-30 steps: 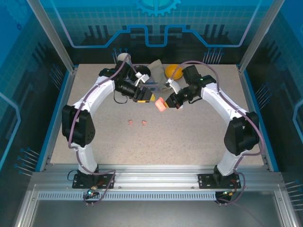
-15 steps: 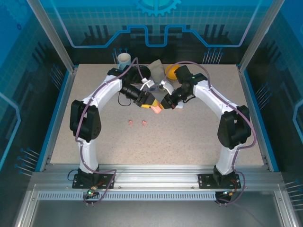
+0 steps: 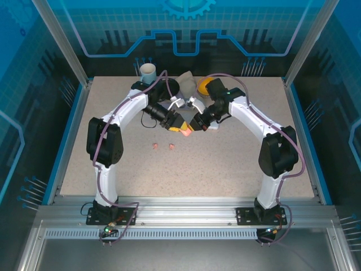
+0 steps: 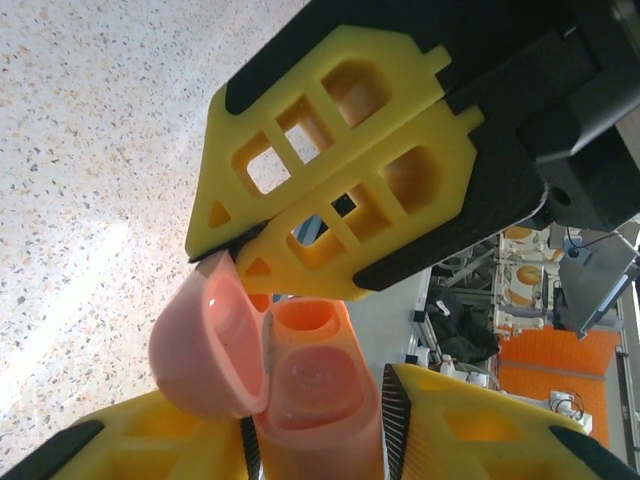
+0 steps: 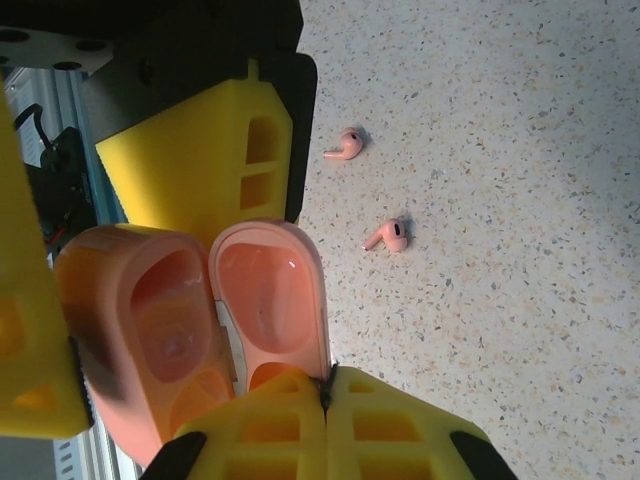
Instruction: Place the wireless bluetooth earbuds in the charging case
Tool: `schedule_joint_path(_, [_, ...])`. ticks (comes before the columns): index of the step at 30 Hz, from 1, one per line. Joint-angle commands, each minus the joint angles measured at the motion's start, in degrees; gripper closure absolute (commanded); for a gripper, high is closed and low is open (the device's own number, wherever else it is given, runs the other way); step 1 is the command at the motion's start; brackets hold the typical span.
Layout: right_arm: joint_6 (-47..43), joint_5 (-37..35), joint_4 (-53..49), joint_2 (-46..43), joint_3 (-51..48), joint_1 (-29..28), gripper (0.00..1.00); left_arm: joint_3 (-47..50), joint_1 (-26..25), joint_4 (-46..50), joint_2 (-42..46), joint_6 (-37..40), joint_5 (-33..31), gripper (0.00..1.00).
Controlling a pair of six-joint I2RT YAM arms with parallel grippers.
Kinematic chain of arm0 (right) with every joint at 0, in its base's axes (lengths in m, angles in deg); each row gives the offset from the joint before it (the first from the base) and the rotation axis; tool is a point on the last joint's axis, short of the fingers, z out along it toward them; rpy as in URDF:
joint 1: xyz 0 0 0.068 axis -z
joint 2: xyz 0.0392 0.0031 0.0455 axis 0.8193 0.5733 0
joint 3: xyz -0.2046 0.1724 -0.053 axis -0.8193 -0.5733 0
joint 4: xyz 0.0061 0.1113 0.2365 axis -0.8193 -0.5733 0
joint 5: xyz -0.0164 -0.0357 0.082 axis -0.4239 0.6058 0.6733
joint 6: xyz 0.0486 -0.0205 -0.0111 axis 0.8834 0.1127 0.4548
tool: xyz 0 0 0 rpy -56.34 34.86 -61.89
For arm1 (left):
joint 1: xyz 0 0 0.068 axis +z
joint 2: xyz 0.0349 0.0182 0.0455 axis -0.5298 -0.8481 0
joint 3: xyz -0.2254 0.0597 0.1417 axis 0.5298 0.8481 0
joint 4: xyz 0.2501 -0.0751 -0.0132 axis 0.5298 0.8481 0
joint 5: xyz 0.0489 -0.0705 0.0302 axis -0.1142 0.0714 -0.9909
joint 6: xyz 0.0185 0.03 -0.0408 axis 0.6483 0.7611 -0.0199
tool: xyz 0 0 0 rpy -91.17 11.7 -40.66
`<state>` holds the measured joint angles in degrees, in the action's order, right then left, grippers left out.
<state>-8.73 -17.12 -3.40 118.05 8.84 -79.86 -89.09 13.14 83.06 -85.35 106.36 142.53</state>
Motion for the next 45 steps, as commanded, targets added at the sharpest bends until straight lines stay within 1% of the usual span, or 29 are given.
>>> schedule_joint_path(1, [-1.08, 0.49, -1.05, 0.99, 1.88, -0.81, 1.0, -1.72, -0.13, 4.56, -1.37, 3.67, 3.34, 0.63])
schedule_joint_path(9, [-1.07, 0.15, -0.97, 0.94, 2.63, -0.91, 1.0, -1.84, -0.18, 6.11, -1.96, 4.86, 3.54, 0.67])
schedule_joint_path(15, [-1.33, -0.1, -1.32, 0.62, 2.91, -1.39, 1.0, -2.39, -0.48, 6.6, -2.85, 5.0, 3.51, 0.68])
schedule_joint_path(24, [-2.7, -5.73, -2.56, 0.38, 2.57, -3.02, 1.0, -4.06, -0.57, 8.62, -3.82, 6.05, 3.55, 0.7])
schedule_joint_path(25, [-2.83, -5.94, -2.56, 0.33, 2.46, -2.95, 1.0, -4.04, -0.57, 8.79, -3.93, 6.1, 3.5, 0.69])
schedule_joint_path(27, [-3.09, -6.84, -2.69, 0.14, 2.33, -3.13, 1.0, -3.97, -0.59, 8.84, -3.86, 6.07, 3.34, 0.66])
schedule_joint_path(31, [-3.26, -7.66, -2.73, -0.22, 2.15, -3.34, 1.0, -4.04, -0.55, 8.27, -3.93, 5.66, 3.08, 0.64])
schedule_joint_path(34, [-3.18, -8.04, -2.65, -0.34, 2.1, -3.39, 1.0, -3.99, -0.66, 8.24, -4.15, 5.61, 3.08, 0.67])
schedule_joint_path(39, [-2.79, -8.18, -2.04, -0.72, 2.21, -3.45, 1.0, -3.86, -0.63, 7.48, -4.33, 5.16, 3.12, 0.76])
schedule_joint_path(43, [-2.14, -8.46, -1.25, -1.77, 1.95, -3.46, 1.0, -2.96, -0.7, 5.04, -3.67, 3.47, 2.95, 0.81])
schedule_joint_path(44, [-1.98, -8.56, -0.94, -2.09, 1.89, -3.38, 1.0, -2.73, -0.66, 4.46, -3.5, 3.06, 2.9, 0.8])
schedule_joint_path(45, [-1.91, -8.55, -0.69, -2.45, 1.88, -3.46, 1.0, -2.57, -0.65, 3.83, -3.34, 2.65, 2.98, 0.77])
